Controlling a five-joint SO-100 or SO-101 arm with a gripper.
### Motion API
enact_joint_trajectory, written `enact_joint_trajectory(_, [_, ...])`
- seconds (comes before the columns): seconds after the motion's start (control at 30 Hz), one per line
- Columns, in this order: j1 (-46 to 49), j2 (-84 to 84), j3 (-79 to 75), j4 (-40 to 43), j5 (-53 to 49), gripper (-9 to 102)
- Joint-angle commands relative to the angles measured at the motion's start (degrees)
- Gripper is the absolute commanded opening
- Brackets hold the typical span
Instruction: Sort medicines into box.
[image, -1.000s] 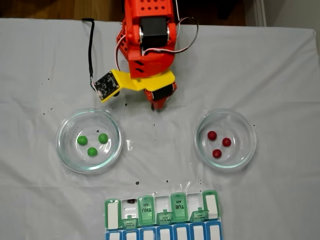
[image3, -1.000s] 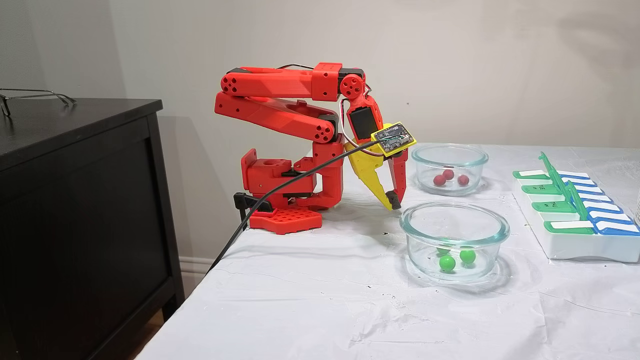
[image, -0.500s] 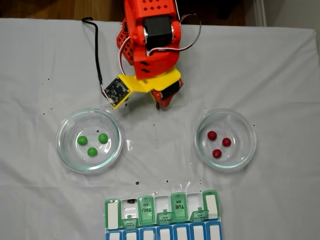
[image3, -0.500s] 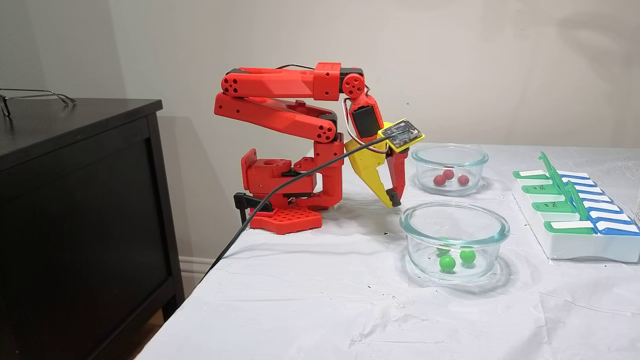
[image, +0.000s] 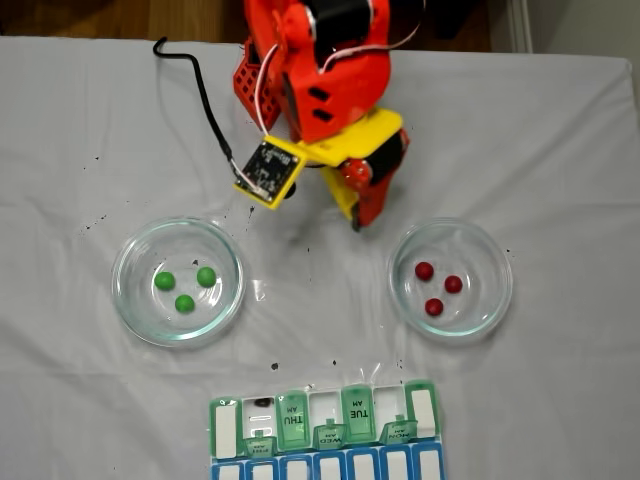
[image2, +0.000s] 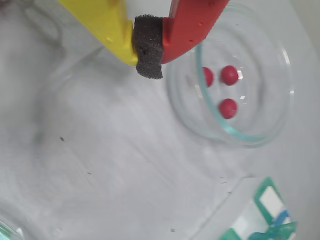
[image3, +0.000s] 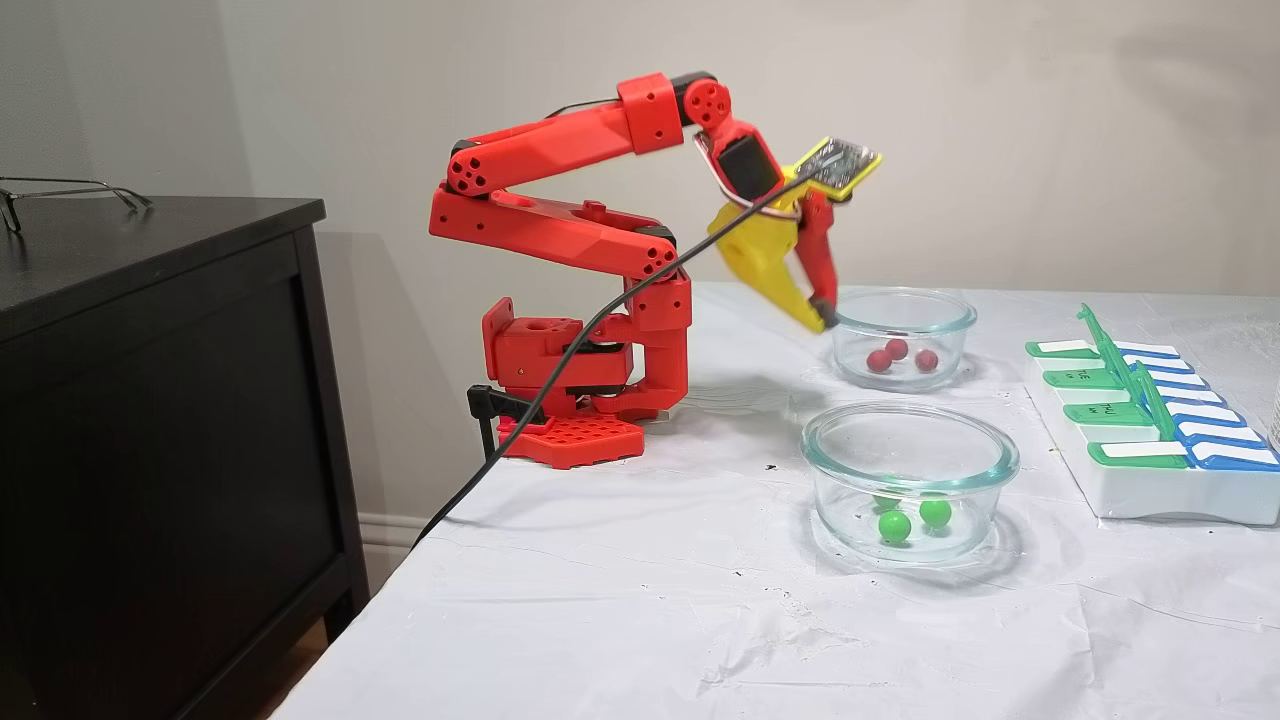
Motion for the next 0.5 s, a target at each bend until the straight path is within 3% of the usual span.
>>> enact_joint_trajectory(0.0, [-2.64, -2.46, -10.55, -1.23, 2.46, 0])
enact_joint_trajectory(0.33, [-9.49, -20.92, -28.21, 3.08, 15.38, 0])
enact_joint_trajectory(0.47, [-11.95, -30.06, -32.70, 3.43, 16.08, 0])
